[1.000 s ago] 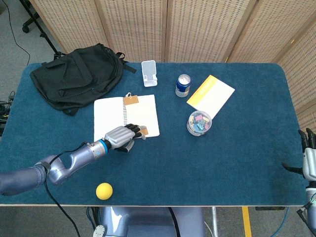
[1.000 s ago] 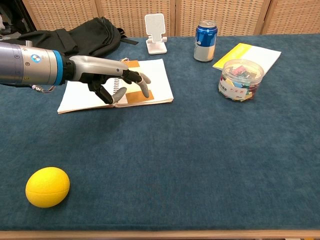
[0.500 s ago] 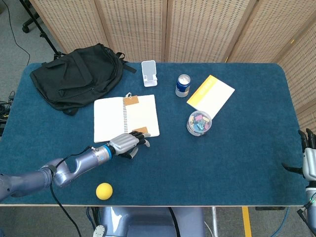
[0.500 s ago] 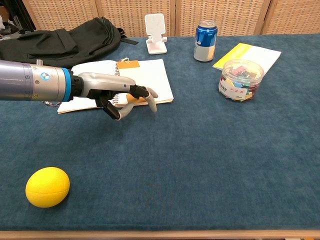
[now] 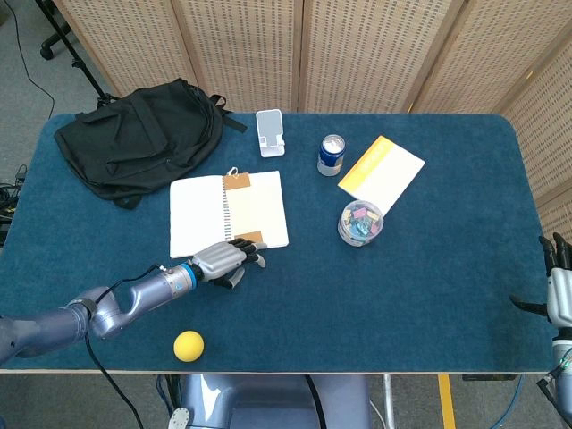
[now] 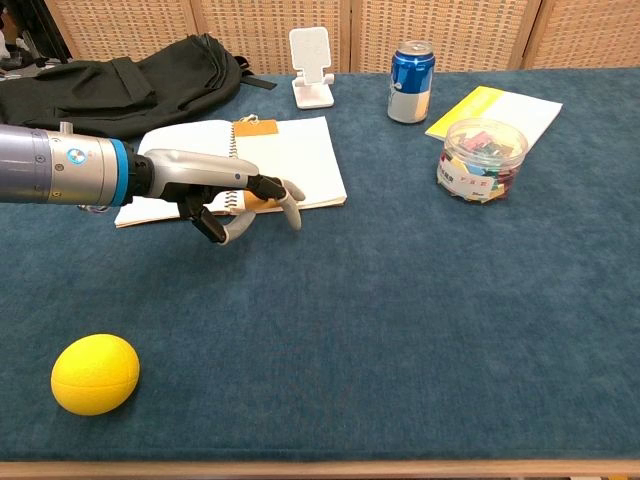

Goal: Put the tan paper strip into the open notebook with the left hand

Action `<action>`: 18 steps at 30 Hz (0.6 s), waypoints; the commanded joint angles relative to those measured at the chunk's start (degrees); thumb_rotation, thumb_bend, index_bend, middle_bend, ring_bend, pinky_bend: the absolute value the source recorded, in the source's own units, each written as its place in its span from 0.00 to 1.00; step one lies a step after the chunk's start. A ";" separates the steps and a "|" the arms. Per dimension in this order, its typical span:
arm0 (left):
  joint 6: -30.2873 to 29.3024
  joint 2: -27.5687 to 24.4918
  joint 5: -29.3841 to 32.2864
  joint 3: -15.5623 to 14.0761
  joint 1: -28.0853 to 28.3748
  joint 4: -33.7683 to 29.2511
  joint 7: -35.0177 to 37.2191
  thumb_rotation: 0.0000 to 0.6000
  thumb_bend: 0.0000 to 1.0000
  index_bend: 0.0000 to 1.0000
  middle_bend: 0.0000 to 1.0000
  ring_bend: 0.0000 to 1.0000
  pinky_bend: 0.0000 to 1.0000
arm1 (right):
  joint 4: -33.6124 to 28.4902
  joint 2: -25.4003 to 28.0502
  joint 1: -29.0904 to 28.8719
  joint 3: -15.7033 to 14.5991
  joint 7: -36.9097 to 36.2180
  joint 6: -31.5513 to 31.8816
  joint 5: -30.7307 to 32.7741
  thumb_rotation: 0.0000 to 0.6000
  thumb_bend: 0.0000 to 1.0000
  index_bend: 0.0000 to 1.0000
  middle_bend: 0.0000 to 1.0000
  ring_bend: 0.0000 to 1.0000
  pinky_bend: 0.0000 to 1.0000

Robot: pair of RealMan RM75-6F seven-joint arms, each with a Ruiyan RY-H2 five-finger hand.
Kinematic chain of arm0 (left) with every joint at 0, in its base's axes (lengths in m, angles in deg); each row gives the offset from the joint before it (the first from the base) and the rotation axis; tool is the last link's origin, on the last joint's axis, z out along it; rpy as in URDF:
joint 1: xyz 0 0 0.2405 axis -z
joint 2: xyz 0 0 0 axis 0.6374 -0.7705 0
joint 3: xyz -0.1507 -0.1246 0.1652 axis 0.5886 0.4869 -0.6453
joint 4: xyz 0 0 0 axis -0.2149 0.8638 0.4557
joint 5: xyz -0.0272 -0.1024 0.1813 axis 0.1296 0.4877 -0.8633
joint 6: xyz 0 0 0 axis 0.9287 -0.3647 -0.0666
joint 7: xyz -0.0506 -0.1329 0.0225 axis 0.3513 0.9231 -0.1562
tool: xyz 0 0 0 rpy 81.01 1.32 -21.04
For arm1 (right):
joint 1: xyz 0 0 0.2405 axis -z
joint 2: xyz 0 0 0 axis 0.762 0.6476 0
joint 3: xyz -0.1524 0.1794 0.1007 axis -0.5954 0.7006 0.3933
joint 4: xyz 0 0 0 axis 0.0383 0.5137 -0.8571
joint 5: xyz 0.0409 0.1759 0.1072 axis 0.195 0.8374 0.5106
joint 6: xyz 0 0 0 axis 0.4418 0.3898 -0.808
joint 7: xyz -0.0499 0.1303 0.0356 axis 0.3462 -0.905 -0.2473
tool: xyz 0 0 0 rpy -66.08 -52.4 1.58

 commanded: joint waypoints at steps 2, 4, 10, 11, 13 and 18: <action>0.69 -0.26 -1.47 -0.95 0.80 1.05 1.15 1.00 0.80 0.25 0.00 0.00 0.08 | -0.07 -0.13 0.02 -0.02 0.35 0.18 0.07 1.00 0.00 0.00 0.00 0.00 0.00; 0.65 -0.33 -2.12 -1.32 1.05 1.47 1.55 1.00 0.80 0.25 0.00 0.00 0.08 | -0.09 -0.20 0.03 -0.04 0.46 0.18 0.12 1.00 0.00 0.00 0.00 0.00 0.00; 0.14 -0.84 -4.28 -2.87 1.78 2.22 3.62 1.00 0.80 0.25 0.00 0.00 0.08 | 0.11 -0.40 -0.05 -0.02 0.71 0.02 0.38 1.00 0.00 0.00 0.00 0.00 0.00; -0.01 -0.90 -4.50 -3.04 1.84 2.31 3.88 1.00 0.80 0.25 0.00 0.00 0.08 | 0.14 -0.41 -0.06 -0.01 0.74 -0.01 0.42 1.00 0.00 0.00 0.00 0.00 0.00; -0.30 -0.96 -4.80 -3.30 1.89 2.42 4.31 1.00 0.80 0.25 0.00 0.00 0.08 | 0.20 -0.43 -0.07 0.01 0.75 -0.04 0.49 1.00 0.00 0.00 0.00 0.00 0.00; -0.79 -1.17 -5.80 -4.29 2.13 2.46 5.42 1.00 0.80 0.26 0.00 0.00 0.08 | 0.26 -0.46 -0.08 0.03 0.84 -0.04 0.56 1.00 0.00 0.00 0.00 0.00 0.00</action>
